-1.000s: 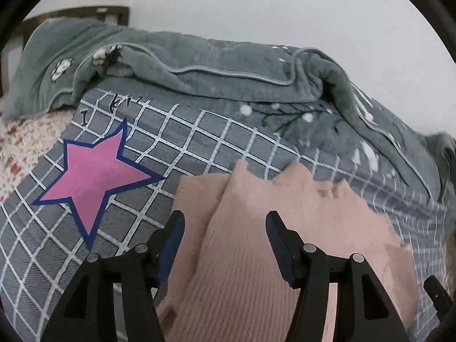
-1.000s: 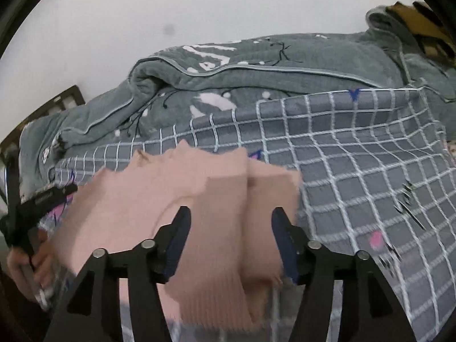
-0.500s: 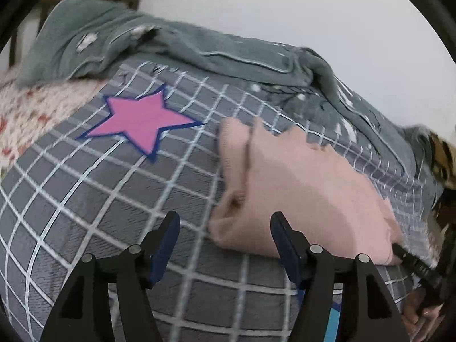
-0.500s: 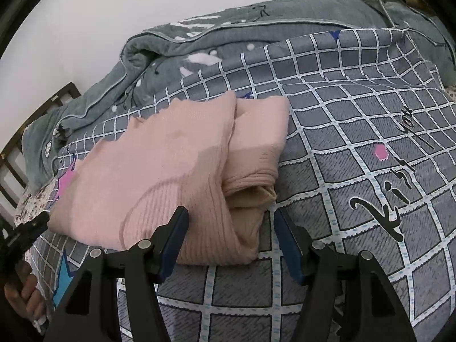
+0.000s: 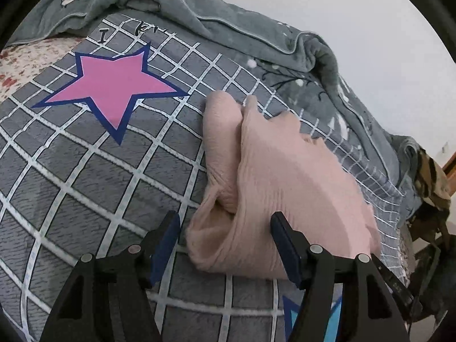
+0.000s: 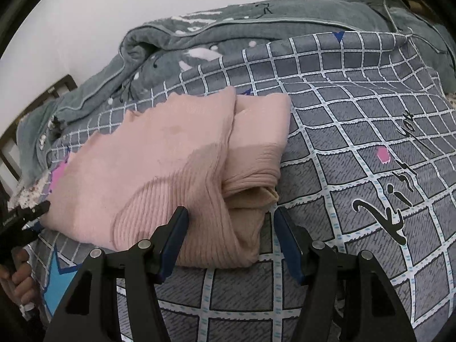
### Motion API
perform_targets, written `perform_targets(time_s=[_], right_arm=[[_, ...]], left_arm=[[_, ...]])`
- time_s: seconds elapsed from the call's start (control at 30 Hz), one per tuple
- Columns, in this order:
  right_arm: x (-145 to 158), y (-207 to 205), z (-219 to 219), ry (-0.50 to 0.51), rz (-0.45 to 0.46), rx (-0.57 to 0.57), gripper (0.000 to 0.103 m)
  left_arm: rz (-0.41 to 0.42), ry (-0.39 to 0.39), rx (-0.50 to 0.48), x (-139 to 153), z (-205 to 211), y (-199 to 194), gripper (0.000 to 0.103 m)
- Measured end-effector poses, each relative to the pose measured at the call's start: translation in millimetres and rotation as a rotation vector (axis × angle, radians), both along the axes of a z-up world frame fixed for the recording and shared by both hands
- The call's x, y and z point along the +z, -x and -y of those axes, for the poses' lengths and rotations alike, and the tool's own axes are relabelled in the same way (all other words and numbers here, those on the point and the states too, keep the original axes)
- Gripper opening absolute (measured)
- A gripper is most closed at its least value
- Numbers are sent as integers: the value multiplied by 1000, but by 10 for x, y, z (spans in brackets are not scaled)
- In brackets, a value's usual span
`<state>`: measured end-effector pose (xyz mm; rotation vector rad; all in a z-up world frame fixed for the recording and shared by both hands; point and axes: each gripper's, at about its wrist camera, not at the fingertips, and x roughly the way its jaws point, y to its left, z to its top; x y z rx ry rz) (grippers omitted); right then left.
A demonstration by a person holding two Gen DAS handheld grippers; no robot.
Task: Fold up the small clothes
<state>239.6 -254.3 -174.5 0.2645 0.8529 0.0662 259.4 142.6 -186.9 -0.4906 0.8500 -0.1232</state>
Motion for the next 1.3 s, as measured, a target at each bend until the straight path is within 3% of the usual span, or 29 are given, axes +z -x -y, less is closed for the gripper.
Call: perform_targets(time_s=[0.13,0.23,0.3,0.47,0.53,0.87,1.0,1.3], right_arm=[[-5,-10,-18,13,-5,3,61],[-13,-33,-11,7,-9,6,56],[-16,-51,-20,3,-11,14,49],[-35,-59,40,-82,-8,59,18],[-37,-49,100,-128,-1,57,14],[180,195,144,-205,56,11,10],[317,449,86,-165,78,26,10],[568,1118,156,-176,90,52,10]], left_arm=[[-12,-53,21,-21,86,-65,62],[-20,-106,17,-27,155,-110,46],[-17,-116,-10,-32,196,-137,23],[-1,-52,-20,-24,122,-123,17],[7,2,-18,-23,57,-92,16],[66,53,-18,94,-41,305,9],[81,74,-28,110,-62,539,9],[116,116,-42,153,-45,1090,9]])
